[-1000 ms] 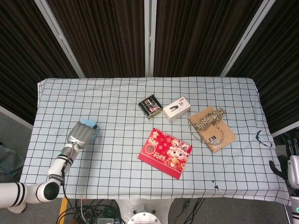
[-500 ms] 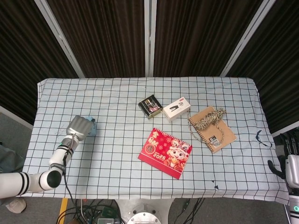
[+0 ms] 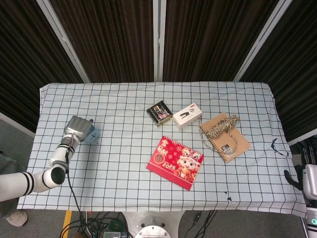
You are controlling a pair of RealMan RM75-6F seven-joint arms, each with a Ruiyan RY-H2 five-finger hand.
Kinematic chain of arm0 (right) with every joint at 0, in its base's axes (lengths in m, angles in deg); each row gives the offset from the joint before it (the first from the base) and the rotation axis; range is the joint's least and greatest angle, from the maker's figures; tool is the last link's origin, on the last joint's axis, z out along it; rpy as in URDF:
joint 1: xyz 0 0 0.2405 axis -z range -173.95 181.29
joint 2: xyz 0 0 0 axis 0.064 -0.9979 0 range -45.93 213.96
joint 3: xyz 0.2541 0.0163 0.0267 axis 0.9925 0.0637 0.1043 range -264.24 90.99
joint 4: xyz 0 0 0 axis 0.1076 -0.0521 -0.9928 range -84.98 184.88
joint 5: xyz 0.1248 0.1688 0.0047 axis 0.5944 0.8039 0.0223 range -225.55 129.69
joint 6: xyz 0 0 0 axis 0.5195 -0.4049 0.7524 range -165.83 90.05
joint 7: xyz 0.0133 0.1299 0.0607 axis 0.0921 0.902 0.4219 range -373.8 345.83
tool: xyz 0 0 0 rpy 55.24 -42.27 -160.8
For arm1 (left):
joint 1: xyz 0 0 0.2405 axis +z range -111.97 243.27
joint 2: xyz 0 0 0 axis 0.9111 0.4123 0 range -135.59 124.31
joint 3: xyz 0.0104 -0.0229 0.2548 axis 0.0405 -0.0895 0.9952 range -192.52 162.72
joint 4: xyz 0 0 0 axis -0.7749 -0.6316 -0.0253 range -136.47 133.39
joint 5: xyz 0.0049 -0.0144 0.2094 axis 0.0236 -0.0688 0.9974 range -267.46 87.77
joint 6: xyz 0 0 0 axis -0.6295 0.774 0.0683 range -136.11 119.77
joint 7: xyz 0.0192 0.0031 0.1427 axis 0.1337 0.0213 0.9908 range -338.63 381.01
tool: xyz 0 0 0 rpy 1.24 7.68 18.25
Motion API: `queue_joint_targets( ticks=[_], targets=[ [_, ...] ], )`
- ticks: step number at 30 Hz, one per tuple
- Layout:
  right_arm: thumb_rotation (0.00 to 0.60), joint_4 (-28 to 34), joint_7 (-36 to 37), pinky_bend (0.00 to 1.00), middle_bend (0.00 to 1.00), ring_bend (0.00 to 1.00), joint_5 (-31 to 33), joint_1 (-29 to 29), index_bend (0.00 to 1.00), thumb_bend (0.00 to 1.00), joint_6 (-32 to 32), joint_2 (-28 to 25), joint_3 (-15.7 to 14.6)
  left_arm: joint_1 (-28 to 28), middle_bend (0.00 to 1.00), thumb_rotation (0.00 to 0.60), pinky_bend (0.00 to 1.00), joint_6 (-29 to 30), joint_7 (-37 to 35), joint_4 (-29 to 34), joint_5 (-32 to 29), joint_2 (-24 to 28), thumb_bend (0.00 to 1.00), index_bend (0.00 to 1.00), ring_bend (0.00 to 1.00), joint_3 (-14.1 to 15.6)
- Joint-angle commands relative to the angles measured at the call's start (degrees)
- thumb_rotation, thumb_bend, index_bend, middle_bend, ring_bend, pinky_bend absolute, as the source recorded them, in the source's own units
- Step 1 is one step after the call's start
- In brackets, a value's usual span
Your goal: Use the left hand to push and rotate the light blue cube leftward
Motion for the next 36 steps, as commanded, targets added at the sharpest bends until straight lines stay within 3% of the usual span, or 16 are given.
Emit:
queue_joint_targets(
  ticks=[1, 21, 36],
  targets=[
    [0.6, -0.01, -0.09, 0.0, 0.0, 0.0, 0.04, 0.01, 0.0, 0.23, -0.01, 0.03, -0.01, -0.89, 0.83, 0.6, 0.81, -1.96, -1.58, -1.09, -1.85, 1.06, 0.66, 0.19, 0.9, 0.95],
    [0.6, 0.28, -1.32, 0.0, 0.0, 0.0, -0.24, 0.15, 0.0, 0.23, 0.32, 0.08, -0.29, -3.81, 0.84, 0.6, 0.82, -4.74, -6.53, -3.03, -5.59, 3.14, 0.68, 0.21, 0.9, 5.87],
    [0.6, 0.69, -1.81, 0.0, 0.0, 0.0, -0.37, -0.1, 0.0, 0.23, 0.17, 0.13, -0.25, -4.73, 0.84, 0.6, 0.82, -4.34, -9.52, -0.96, -5.25, 5.08, 0.7, 0.23, 0.91, 8.46]
  ],
)
